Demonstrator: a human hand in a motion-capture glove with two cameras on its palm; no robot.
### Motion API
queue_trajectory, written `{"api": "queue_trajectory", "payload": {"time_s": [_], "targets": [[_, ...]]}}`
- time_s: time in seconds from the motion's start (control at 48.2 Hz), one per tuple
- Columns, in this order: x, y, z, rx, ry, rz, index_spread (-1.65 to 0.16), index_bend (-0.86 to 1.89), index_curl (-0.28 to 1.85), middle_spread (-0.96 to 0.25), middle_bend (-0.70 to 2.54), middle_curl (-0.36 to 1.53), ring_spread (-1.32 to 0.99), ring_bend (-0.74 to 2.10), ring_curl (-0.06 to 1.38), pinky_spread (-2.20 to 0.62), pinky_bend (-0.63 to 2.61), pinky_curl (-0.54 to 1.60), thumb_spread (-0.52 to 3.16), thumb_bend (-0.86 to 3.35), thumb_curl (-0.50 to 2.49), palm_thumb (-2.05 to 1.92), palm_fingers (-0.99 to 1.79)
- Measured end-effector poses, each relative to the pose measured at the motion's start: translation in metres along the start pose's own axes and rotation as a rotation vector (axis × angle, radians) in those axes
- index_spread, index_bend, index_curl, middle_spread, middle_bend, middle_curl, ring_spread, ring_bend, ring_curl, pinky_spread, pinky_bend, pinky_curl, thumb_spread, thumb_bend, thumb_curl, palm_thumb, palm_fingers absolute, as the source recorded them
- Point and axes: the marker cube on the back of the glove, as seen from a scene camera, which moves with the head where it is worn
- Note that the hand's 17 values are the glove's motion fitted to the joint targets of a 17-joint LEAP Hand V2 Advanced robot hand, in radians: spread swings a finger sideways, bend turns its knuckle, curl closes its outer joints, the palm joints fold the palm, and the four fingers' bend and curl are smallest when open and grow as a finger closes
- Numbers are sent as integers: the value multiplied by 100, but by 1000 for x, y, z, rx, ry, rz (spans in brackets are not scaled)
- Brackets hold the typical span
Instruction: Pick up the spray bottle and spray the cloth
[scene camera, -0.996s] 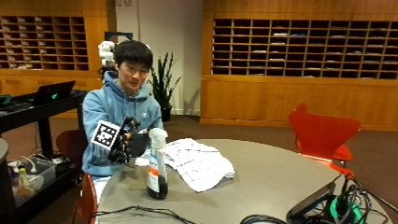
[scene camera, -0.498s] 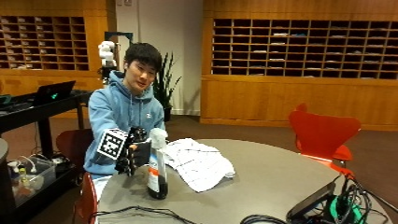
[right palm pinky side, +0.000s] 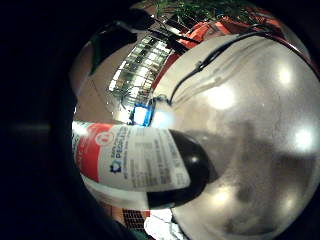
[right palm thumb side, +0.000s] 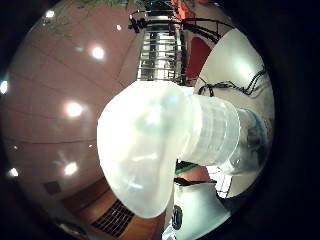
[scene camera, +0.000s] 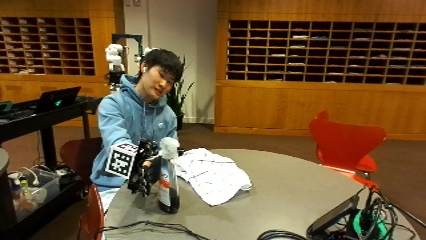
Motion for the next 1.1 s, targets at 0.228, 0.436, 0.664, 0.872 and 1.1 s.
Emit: {"api": "queue_trajectory", "payload": {"time_s": [0.228, 0.436, 0.664, 0.872, 1.1], "targets": [[-9, -5, 4, 21, -39, 28, -18, 24, 27, -2, 33, 39, 2, 53, 30, 19, 37, 27, 97, -2, 43, 73, 77], [-15, -17, 10, -26, -26, 25, -20, 27, 37, -11, 43, 43, -10, 58, 36, 2, 30, 30, 81, 1, 52, 89, 125], [-26, -33, 18, -232, 112, -73, -20, 34, 44, -14, 50, 47, -15, 59, 40, -10, 31, 33, 56, -3, 61, 91, 138], [-66, -37, 14, -569, 283, -267, -21, 40, 48, -15, 53, 48, -16, 59, 41, -15, 32, 35, 42, -3, 67, 90, 140], [-135, -17, 11, -795, 651, -521, -21, 44, 51, -16, 55, 49, -17, 60, 43, -18, 33, 36, 34, -3, 72, 89, 140]]}}
